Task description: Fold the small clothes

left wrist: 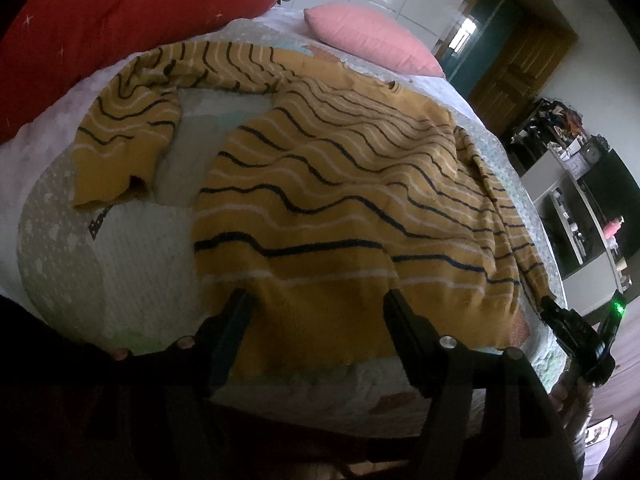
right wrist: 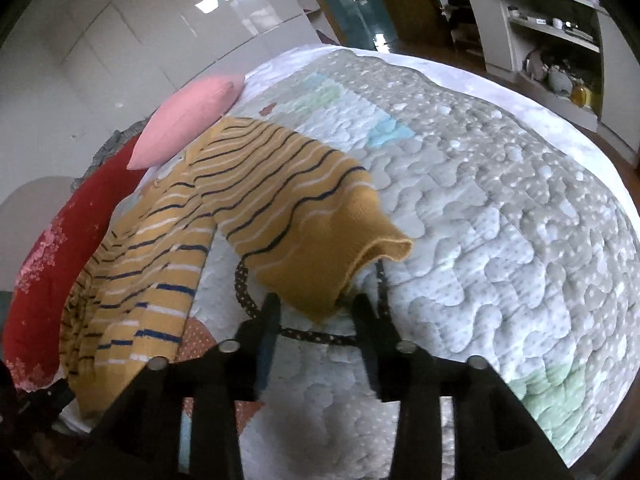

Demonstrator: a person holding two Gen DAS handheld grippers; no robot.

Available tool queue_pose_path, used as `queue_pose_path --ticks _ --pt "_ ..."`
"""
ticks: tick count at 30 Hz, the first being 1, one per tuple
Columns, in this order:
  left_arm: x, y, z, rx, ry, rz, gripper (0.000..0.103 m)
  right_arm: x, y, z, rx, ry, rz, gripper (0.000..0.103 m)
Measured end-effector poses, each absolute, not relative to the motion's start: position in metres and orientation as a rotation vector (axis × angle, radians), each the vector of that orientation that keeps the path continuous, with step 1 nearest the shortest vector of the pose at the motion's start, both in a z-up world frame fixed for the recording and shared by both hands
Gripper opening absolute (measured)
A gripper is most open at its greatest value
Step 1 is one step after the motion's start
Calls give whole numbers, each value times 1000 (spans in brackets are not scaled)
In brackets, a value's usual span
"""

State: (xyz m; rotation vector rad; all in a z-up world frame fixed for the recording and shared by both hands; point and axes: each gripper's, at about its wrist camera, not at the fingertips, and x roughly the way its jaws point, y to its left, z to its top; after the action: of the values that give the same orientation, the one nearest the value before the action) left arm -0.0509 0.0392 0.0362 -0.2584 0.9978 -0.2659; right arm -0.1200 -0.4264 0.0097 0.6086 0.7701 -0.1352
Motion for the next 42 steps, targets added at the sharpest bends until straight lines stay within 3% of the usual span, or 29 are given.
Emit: queue_pose_path --ticks 5,18,26,28,30,42 --pt "-51 39 34 -257 1006 -267 70 -113 -416 9 578 762 -129 62" --pt "-54 44 33 -264 1014 -234 73 -100 -454 -4 815 684 -33 64" --pt "-47 37 30 -246 1030 -216 73 -71 -444 3 701 690 -66 71" --pt "-45 33 31 -232 1033 -214 73 -60 -446 3 675 694 -76 65" --pt "-45 30 34 -231 1033 -215 73 -48 -451 4 641 722 -111 11" --pt "-45 46 48 -211 954 -201 73 -5 -558 124 453 574 -388 9"
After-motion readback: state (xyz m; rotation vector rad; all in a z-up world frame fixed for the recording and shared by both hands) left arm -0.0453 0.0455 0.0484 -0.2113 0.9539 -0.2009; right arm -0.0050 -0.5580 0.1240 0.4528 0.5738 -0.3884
